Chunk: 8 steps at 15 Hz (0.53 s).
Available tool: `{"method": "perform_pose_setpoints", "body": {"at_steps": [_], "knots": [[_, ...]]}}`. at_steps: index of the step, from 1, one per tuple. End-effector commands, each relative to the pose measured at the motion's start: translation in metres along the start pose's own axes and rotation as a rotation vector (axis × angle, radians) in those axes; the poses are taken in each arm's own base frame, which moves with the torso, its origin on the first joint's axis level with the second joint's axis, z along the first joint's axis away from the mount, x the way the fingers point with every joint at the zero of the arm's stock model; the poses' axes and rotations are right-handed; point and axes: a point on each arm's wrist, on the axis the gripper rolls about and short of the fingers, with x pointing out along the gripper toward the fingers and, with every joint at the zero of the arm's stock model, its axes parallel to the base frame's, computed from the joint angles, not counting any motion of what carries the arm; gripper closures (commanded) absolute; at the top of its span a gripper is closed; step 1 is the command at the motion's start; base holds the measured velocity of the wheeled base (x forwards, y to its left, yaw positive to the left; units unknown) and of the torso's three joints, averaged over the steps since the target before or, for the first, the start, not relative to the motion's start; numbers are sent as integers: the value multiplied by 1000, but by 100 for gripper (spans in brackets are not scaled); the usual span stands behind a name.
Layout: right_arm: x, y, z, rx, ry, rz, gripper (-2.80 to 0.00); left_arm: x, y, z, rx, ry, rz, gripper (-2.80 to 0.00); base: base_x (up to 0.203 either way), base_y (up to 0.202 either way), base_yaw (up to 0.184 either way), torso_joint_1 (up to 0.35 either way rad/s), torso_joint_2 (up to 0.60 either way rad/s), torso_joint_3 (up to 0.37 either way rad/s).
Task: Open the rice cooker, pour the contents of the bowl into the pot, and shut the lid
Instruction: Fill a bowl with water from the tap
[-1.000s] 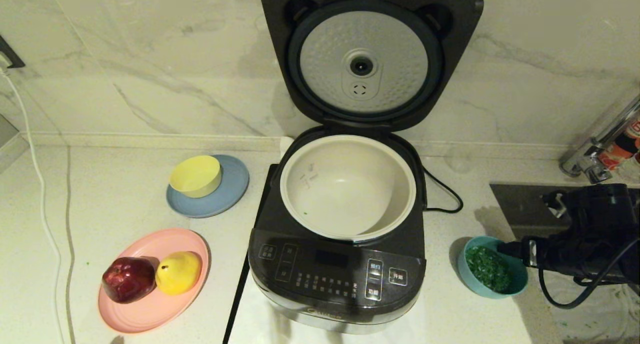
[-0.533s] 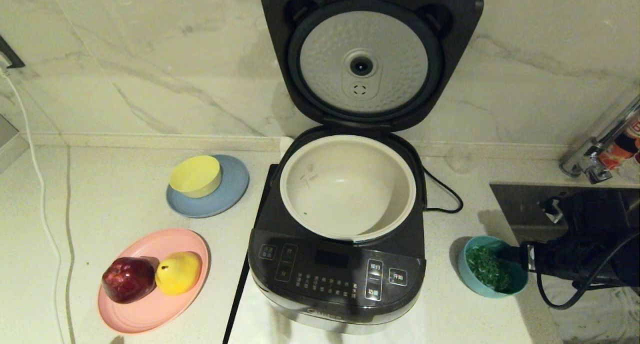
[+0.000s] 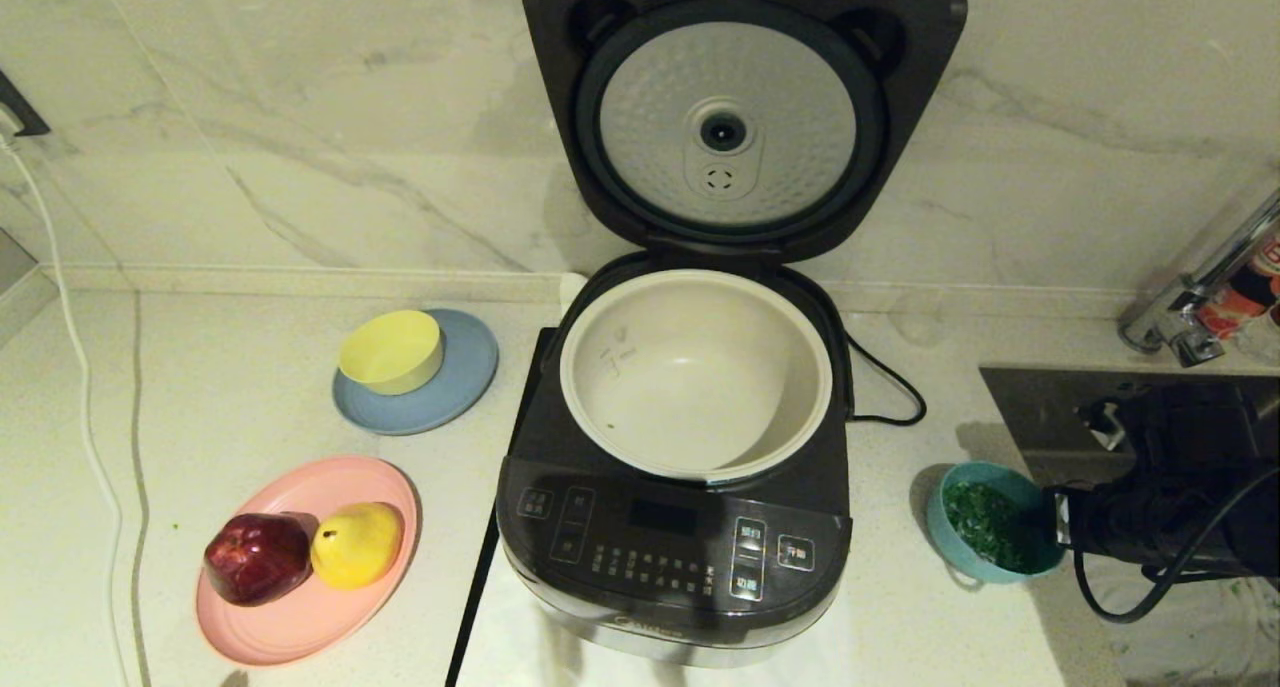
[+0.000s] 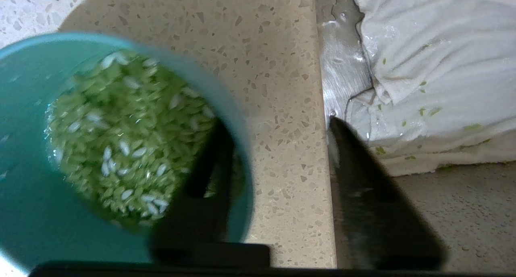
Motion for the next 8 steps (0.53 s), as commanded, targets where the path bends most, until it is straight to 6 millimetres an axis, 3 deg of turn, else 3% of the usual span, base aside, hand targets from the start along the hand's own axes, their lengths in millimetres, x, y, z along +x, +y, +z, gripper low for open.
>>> {"method": "perform_pose_setpoints", "body": {"at_steps": [1, 6, 8], "knots": [[0, 0, 0, 2, -1, 0, 0, 1, 0, -3, 1, 8, 0, 0, 0, 0, 0, 0, 0, 0], [-5, -2, -1, 7, -10, -3, 0, 1, 0, -3, 1, 8, 0, 0, 0, 0, 0, 0, 0, 0], [-13, -13, 6, 41, -46, -25, 0, 1, 0, -3, 1, 8, 0, 0, 0, 0, 0, 0, 0, 0]]}}
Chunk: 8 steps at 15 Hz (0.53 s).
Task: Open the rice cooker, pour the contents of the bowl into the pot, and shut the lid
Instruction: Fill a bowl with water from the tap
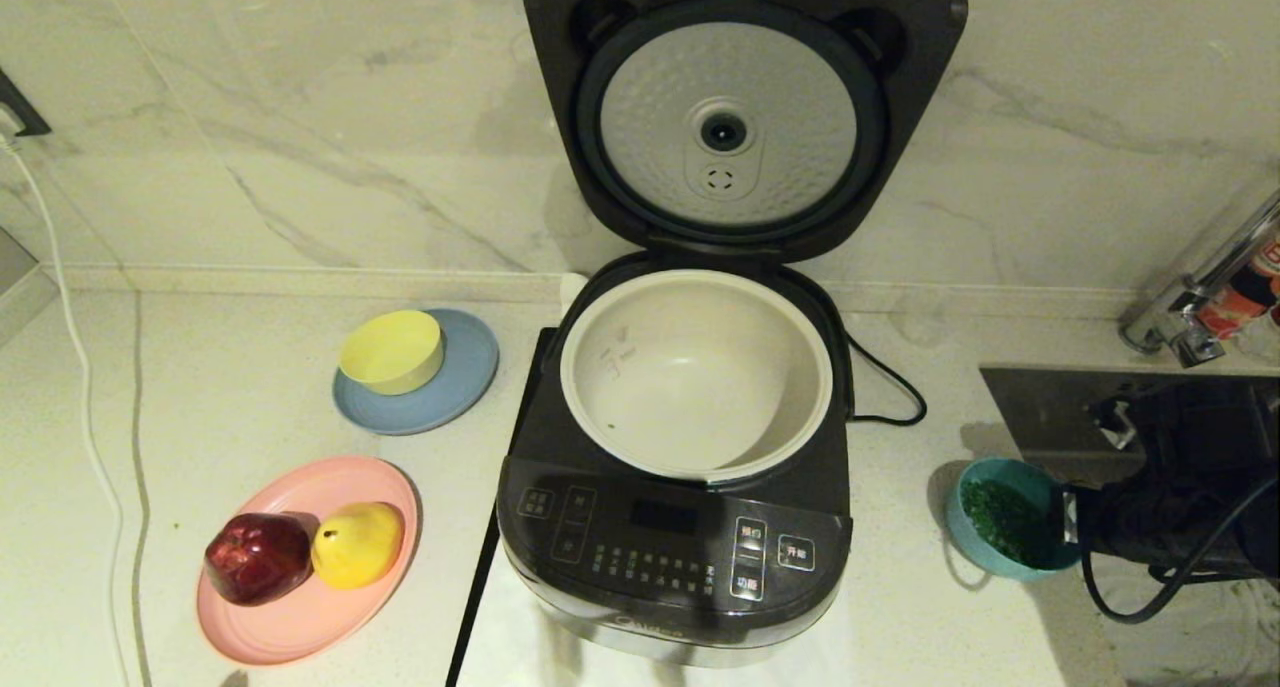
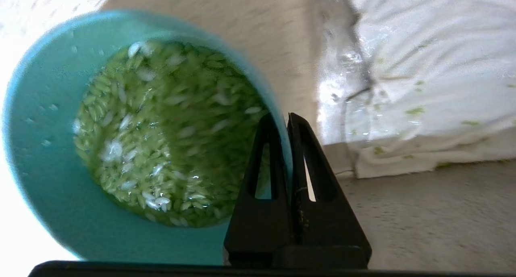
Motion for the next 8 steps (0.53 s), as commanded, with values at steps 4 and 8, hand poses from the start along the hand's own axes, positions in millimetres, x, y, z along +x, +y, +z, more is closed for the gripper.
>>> {"method": "perform_pose_setpoints", "body": {"at_steps": [4, 8], "knots": [[-16, -47, 23, 139, -92, -63, 0, 1, 0, -3, 1, 8, -1, 0, 0, 0, 0, 0, 0, 0], [-24, -91, 39, 268, -109, -89, 0, 1, 0, -3, 1, 8, -1, 0, 0, 0, 0, 0, 0, 0]]}}
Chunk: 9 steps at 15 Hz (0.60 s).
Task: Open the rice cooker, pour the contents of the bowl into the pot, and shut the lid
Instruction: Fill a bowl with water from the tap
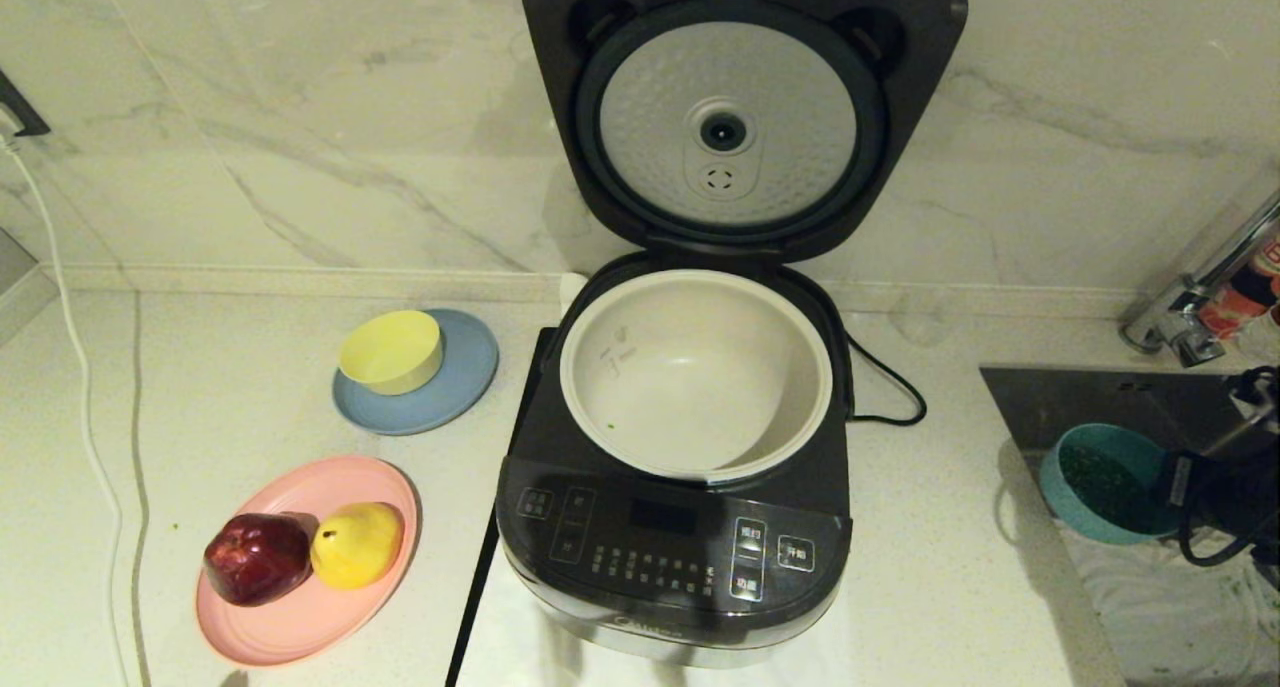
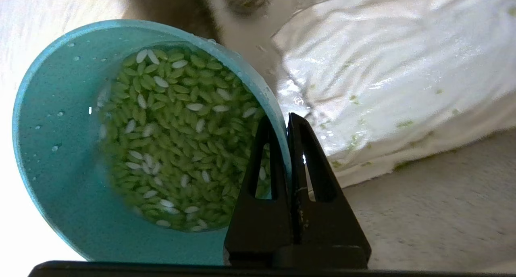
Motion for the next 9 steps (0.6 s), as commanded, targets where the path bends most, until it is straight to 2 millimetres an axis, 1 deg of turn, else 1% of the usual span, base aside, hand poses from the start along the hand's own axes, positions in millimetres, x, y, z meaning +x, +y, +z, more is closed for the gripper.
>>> {"method": "perform_pose_setpoints", "body": {"at_steps": [1, 3, 7, 9], "knots": [[-3, -27, 19, 73, -30, -31, 0, 1, 0, -3, 1, 8, 0, 0, 0, 0, 0, 0, 0, 0], [2, -54, 31, 138, -29, -60, 0, 1, 0, -3, 1, 8, 0, 0, 0, 0, 0, 0, 0, 0], [29, -116, 42, 258, -17, -135, 0, 1, 0, -3, 1, 8, 0, 0, 0, 0, 0, 0, 0, 0], [39, -142, 50, 294, -35, -161, 0, 1, 0, -3, 1, 8, 0, 0, 0, 0, 0, 0, 0, 0]]}}
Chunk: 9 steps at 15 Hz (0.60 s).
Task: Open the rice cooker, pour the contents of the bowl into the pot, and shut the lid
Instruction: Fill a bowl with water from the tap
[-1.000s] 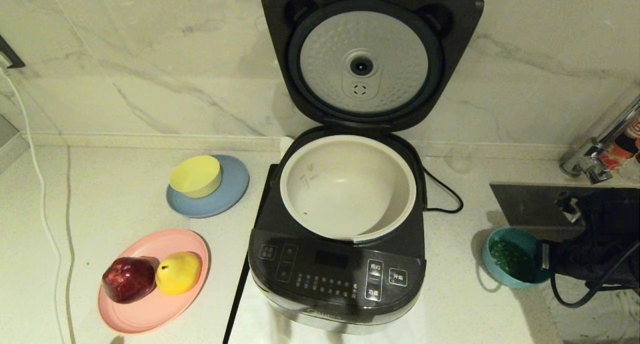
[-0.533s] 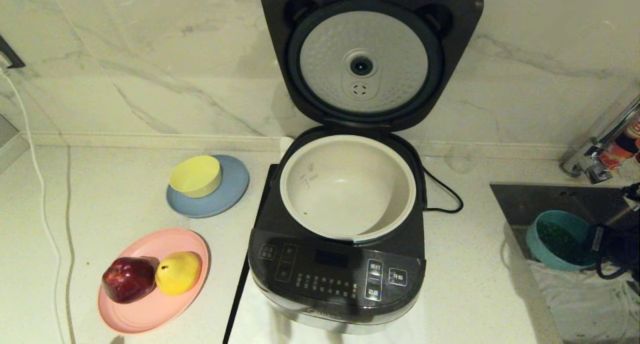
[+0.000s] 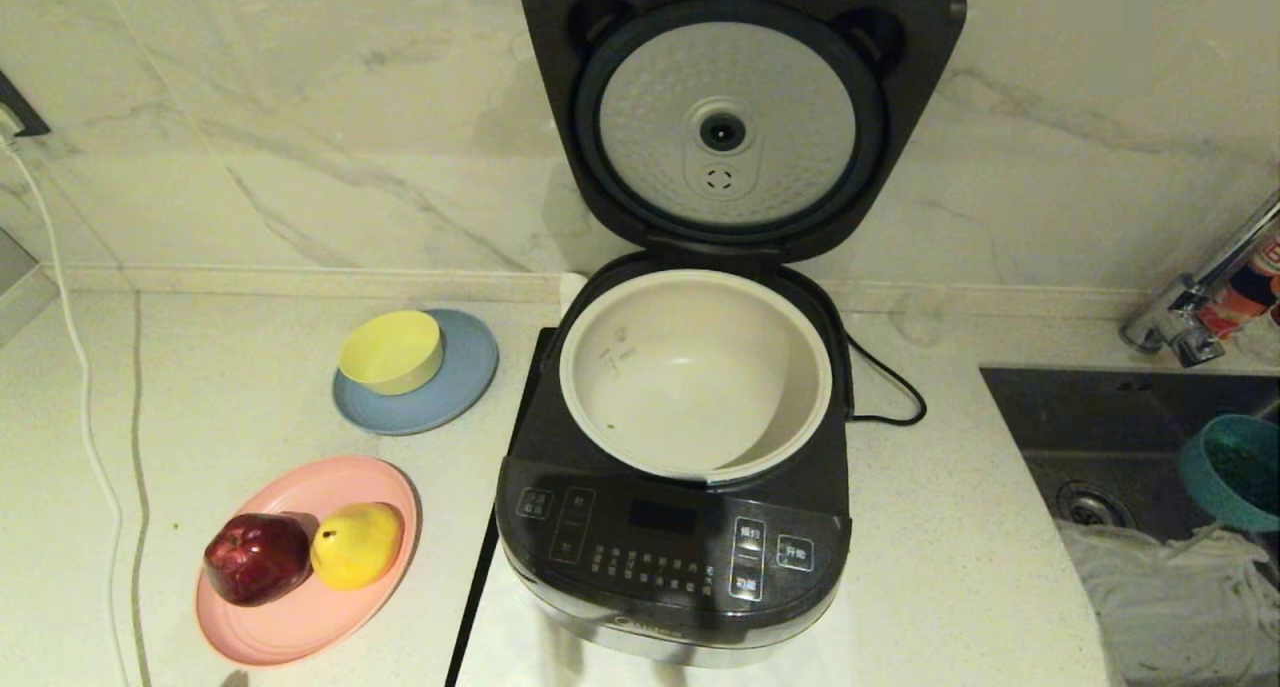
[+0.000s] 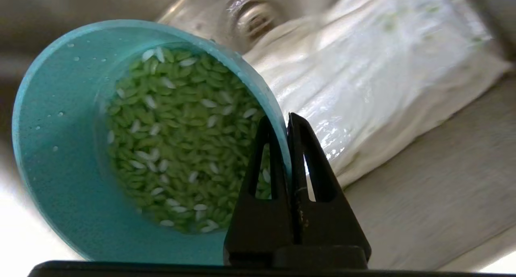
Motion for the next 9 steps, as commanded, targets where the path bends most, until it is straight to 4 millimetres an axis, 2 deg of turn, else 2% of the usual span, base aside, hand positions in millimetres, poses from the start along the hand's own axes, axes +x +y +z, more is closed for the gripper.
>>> {"method": "perform_pose_setpoints", "body": {"at_steps": [1, 4, 9], "knots": [[27, -29, 8, 50, 11, -42, 0, 1, 0, -3, 0, 8, 0, 0, 0, 0, 0, 0, 0, 0], [43, -42, 19, 71, -5, -57, 0, 1, 0, -3, 0, 8, 0, 0, 0, 0, 0, 0, 0, 0], [68, -48, 32, 133, -21, -61, 0, 1, 0, -3, 0, 8, 0, 0, 0, 0, 0, 0, 0, 0]]}}
